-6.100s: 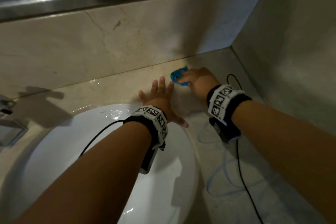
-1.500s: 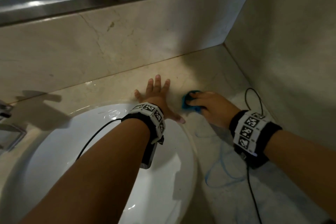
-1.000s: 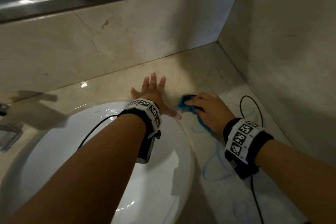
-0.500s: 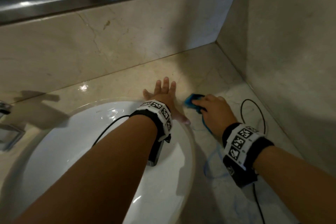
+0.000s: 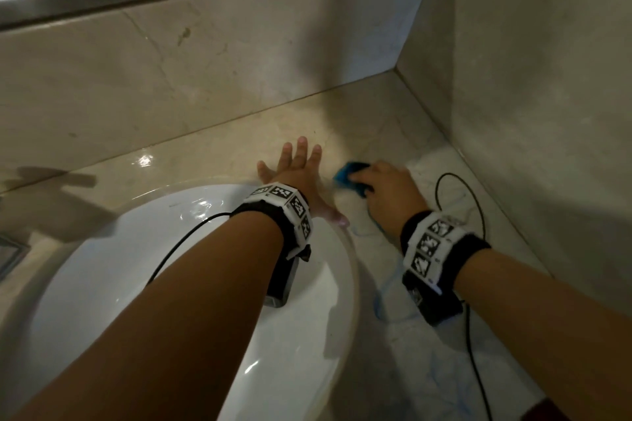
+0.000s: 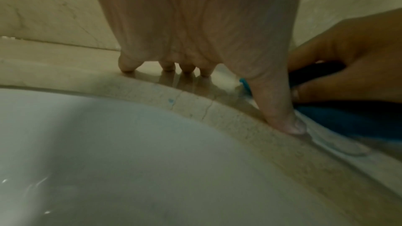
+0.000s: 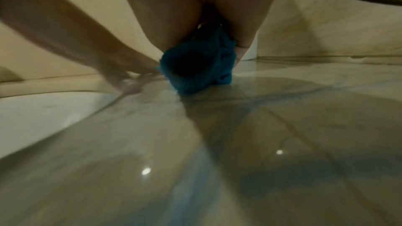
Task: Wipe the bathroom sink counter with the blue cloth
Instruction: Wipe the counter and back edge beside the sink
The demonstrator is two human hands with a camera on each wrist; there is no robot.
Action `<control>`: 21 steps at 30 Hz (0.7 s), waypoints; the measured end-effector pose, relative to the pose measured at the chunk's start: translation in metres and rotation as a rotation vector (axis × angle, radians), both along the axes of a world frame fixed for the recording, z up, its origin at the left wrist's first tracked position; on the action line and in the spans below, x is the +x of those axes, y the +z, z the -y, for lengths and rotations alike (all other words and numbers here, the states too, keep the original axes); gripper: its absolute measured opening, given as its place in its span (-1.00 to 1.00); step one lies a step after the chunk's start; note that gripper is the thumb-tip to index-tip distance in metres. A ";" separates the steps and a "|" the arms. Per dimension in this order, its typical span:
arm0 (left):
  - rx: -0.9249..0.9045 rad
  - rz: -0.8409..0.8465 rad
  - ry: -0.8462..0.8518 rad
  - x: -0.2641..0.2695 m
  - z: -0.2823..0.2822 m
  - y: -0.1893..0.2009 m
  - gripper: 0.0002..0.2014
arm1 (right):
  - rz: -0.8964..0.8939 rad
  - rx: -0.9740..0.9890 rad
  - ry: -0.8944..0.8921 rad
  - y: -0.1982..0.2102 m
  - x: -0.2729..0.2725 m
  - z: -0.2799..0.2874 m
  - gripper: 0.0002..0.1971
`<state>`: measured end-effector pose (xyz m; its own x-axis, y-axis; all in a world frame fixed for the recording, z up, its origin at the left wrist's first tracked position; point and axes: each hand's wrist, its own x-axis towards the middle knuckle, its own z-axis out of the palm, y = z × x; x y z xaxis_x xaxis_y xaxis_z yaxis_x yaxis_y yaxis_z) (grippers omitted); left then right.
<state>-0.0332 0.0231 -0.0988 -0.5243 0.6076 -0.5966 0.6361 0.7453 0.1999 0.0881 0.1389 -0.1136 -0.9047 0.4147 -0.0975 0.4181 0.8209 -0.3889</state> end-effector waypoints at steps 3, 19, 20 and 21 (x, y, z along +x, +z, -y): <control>-0.018 -0.001 -0.012 -0.001 0.000 0.000 0.41 | 0.026 0.030 0.125 -0.002 0.007 0.007 -0.60; -0.019 0.047 0.025 -0.004 -0.005 0.000 0.44 | 0.038 0.052 -0.024 0.004 -0.006 -0.013 -0.57; -0.022 0.046 0.027 -0.004 -0.005 0.000 0.44 | 0.033 0.066 0.000 0.002 -0.006 -0.010 -0.57; -0.024 0.045 0.027 -0.004 -0.005 0.000 0.44 | 0.031 0.068 0.008 0.001 -0.006 -0.011 -0.57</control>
